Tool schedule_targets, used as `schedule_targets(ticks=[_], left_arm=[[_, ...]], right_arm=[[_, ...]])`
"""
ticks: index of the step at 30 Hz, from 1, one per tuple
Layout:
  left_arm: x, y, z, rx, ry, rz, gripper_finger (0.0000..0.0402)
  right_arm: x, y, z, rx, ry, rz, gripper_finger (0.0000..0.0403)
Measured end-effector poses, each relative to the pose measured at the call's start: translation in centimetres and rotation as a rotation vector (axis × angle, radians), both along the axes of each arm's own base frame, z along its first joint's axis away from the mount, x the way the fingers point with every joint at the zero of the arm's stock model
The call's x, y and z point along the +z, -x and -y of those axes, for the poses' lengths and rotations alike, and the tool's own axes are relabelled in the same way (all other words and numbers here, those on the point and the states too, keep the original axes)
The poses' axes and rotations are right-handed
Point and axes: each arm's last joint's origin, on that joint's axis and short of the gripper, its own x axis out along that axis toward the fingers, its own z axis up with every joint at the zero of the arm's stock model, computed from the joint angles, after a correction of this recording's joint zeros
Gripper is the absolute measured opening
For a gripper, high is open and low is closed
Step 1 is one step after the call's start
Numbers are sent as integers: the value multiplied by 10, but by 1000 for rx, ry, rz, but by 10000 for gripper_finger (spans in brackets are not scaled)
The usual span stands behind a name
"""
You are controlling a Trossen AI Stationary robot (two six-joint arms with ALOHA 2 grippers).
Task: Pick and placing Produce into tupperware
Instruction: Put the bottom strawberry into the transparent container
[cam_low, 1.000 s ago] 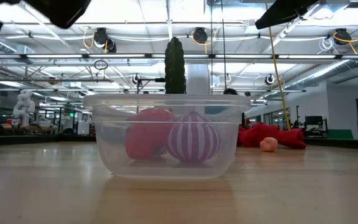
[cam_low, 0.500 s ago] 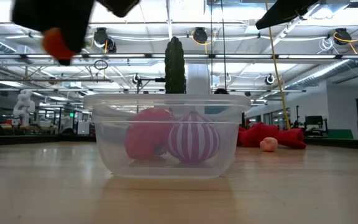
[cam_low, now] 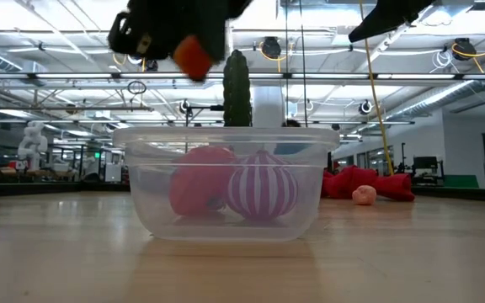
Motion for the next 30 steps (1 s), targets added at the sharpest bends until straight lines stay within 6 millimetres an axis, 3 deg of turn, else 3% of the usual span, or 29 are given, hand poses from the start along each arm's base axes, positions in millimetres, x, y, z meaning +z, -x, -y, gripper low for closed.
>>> schedule_targets(ticks=[9,30], left_arm=[[-29,-8,5,-19,8,-88,111],[-52,-19,-3,-57,-29,-113,111]], right_arm=[[-2,1,0,-2,2,-22,219],[-1,1,0,-3,3,-18,219]])
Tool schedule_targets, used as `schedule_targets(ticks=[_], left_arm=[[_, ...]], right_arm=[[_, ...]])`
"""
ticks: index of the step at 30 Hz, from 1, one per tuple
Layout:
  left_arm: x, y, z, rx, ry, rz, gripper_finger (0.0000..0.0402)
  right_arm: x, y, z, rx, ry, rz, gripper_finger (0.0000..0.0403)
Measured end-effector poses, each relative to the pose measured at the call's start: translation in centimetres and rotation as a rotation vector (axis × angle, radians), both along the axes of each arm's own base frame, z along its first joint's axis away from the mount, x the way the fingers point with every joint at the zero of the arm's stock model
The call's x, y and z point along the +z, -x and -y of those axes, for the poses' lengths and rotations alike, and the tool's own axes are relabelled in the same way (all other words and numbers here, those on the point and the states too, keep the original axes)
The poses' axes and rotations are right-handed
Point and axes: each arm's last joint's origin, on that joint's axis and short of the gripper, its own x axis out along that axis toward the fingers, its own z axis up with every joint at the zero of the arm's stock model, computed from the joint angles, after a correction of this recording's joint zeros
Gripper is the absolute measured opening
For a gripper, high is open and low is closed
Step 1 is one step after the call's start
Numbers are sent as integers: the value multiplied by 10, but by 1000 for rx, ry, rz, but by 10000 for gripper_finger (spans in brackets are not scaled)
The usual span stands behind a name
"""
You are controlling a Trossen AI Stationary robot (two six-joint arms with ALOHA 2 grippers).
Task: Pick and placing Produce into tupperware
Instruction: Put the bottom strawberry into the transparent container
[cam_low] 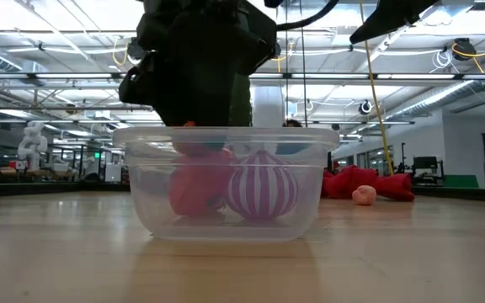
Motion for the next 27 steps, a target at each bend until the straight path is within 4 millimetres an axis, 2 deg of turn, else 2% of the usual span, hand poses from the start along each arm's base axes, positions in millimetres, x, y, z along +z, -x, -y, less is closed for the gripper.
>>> schedule_targets(ticks=[18,27], left_arm=[[-2,-1,-2,-8,-13,3,112],[-2,-1,-2,-6,-21,6,137]], right_arm=[[0,0,0,-3,-5,3,219],[0,0,0,-3,-5,3,219]])
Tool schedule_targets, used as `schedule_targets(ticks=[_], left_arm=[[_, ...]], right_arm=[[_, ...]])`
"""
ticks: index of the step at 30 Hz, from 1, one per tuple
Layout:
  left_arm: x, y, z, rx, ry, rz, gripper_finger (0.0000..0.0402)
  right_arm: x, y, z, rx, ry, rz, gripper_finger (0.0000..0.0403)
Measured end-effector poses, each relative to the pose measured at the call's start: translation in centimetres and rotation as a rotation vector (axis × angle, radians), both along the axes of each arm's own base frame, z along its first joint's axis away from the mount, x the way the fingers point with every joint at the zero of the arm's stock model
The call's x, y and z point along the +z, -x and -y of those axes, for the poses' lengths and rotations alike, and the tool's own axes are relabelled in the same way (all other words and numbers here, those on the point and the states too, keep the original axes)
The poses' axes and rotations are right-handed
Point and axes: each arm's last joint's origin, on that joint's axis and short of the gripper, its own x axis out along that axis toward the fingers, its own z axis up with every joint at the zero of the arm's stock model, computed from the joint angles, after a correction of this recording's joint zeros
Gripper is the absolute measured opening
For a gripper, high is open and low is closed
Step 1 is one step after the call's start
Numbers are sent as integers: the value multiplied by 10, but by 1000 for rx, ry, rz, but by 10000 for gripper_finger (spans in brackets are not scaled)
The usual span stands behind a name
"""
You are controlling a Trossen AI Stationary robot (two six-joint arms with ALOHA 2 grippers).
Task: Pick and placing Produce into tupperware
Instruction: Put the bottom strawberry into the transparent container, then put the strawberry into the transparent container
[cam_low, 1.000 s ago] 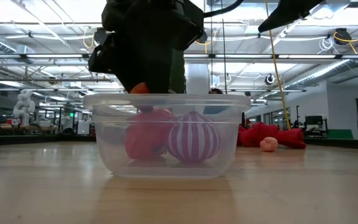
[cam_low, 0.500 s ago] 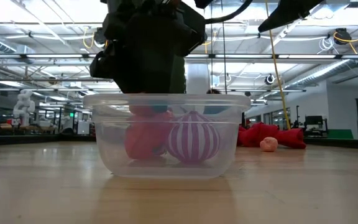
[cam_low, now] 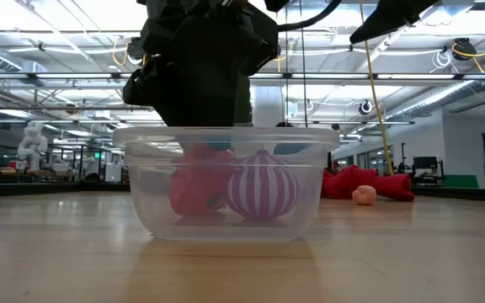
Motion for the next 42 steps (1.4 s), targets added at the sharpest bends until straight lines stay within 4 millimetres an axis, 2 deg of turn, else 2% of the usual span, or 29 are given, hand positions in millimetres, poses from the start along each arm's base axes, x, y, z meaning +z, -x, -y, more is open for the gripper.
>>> schedule_targets(ticks=[12,14,19,25,28,30,35,38,42], left_arm=[[4,1,-1,0,-18,0,173],[16,1,-1,-18,-22,6,175],[65,15,-2,-17,-155,-12,175],[119,62,-4,93,-439,-109,171],[134,81,-2,89,-463,-17,172],[141,95,-6,110,-467,-18,172],[140,144,-23,227,-464,-22,171],[130,176,-35,312,-450,-43,174],[117,204,-50,368,-444,-70,175]], right_arm=[[0,0,0,0,0,0,219],[0,0,0,0,0,0,219],[0,0,0,1,1,-1,219],[0,0,0,0,0,0,219],[0,0,0,0,0,0,219],[0,-1,0,0,0,-2,219],[-3,-5,0,0,1,-19,219],[-6,-11,-1,1,3,-38,219],[-13,-22,-4,55,-48,-59,219]])
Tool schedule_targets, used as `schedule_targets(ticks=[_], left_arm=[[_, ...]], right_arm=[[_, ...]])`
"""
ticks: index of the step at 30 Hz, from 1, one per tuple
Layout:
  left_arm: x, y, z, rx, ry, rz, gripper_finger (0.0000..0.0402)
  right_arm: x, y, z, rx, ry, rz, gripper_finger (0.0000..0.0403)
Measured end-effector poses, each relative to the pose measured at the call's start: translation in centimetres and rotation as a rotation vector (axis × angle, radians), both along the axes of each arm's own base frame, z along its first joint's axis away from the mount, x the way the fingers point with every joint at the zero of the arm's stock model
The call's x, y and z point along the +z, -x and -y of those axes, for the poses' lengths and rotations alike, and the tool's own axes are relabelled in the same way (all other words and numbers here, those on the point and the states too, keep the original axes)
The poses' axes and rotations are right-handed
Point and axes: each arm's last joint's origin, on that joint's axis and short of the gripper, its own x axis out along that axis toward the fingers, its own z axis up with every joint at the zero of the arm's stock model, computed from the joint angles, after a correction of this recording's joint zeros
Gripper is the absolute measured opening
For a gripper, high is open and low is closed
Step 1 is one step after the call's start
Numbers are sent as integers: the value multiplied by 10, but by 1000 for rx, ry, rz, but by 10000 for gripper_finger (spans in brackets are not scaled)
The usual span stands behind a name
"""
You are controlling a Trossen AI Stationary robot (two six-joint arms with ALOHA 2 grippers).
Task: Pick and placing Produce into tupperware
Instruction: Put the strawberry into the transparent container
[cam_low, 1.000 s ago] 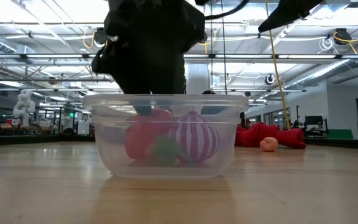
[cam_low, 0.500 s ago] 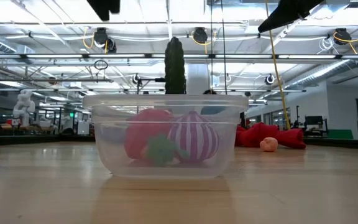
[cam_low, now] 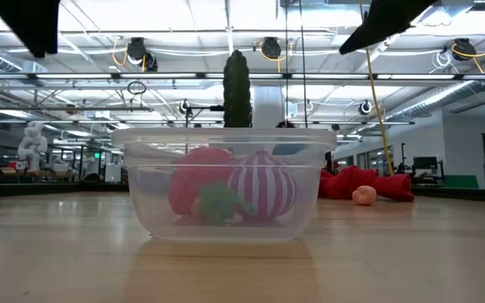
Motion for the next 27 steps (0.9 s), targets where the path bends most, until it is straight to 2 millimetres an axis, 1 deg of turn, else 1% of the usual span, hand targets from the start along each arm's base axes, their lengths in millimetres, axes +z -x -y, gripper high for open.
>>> schedule_targets(ticks=[3,5,9,16,20,23,27], left_arm=[[-8,12,-7,7,-3,-9,175],[-14,17,-10,7,-16,-30,175],[-19,18,-11,2,-27,-47,175],[-22,18,-9,-2,-13,-58,175],[-22,19,-7,-7,1,-67,175],[-22,19,-7,-14,8,-76,175],[-22,19,-7,-28,5,-84,175]], right_arm=[[-6,-13,-6,147,-148,4,219],[-10,-23,-10,231,-210,8,219],[-21,-43,-14,287,-228,-15,219],[-51,-65,-15,282,-224,-159,219],[-63,-73,-14,249,-254,-208,219],[-66,-79,-10,204,-287,-244,219],[-60,-93,-3,165,-298,-266,219]])
